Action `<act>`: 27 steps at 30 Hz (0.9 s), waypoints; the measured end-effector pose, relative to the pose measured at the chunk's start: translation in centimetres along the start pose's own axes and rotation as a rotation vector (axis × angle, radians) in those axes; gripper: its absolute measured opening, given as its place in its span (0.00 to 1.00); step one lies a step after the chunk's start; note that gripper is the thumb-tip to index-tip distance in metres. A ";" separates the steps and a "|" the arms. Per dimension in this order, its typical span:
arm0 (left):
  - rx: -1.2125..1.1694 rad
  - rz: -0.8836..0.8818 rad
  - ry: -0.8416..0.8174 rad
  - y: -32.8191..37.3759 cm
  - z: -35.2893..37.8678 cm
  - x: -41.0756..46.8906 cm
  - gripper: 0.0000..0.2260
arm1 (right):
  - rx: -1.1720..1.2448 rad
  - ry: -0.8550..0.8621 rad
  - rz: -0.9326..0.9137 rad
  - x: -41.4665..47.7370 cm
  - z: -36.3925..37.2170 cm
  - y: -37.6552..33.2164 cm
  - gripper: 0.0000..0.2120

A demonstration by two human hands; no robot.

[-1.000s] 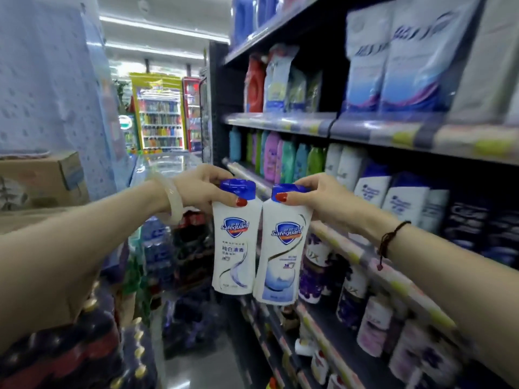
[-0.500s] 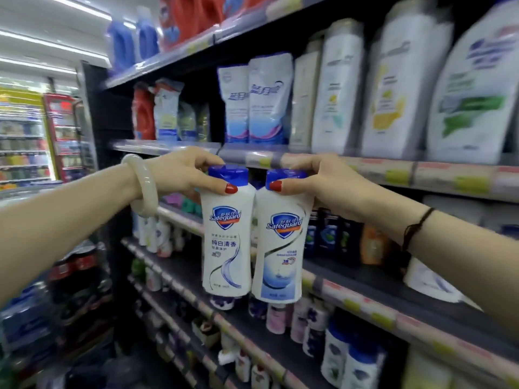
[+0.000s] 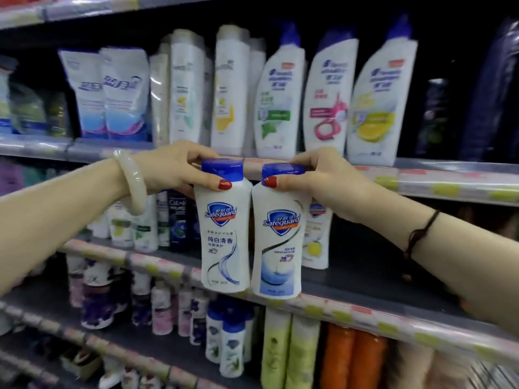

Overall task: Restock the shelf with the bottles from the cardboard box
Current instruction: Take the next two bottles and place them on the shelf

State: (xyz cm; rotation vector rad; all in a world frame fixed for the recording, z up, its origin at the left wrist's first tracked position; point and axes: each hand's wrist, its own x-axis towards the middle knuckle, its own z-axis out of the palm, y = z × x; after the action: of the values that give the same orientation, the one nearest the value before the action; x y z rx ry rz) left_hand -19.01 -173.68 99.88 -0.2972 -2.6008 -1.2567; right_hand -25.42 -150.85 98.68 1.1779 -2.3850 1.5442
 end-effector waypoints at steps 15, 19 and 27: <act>0.069 0.173 -0.093 0.8 5.7 5.3 0.16 | -0.143 0.229 0.012 -3.7 -3.2 4.2 0.12; 0.151 0.209 -0.086 -0.4 5.6 5.7 0.17 | -0.180 0.303 -0.041 -3.6 -2.4 4.7 0.10; 0.075 0.292 -0.037 -2.2 6.2 5.5 0.15 | -0.115 0.342 -0.021 -3.5 -1.6 5.6 0.10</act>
State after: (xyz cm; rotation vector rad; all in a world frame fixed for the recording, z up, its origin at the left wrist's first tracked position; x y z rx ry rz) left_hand -25.67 -169.74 96.18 -0.6641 -2.5110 -1.0595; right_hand -26.98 -146.46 93.75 0.8344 -2.1948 1.4435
